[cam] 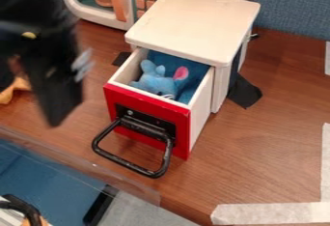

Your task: Close the drawer

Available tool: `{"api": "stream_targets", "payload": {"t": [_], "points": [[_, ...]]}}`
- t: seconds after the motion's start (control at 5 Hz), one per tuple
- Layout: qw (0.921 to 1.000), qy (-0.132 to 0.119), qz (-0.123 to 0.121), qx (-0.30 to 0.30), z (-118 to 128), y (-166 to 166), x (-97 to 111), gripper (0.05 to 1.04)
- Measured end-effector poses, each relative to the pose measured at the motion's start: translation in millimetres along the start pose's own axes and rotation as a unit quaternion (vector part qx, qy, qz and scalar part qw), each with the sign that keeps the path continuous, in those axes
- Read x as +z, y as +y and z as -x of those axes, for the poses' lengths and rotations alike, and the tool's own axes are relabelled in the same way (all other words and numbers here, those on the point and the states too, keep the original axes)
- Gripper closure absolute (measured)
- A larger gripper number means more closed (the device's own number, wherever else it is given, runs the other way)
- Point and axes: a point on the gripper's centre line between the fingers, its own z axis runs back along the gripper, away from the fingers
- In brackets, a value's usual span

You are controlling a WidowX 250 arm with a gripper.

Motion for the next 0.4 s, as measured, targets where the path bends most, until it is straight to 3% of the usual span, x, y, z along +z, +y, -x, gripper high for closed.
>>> {"api": "stream_targets", "payload": {"t": [0.4], "points": [[0.9998, 0.000, -0.019, -0.008, 12, 25, -36, 0.085]]}}
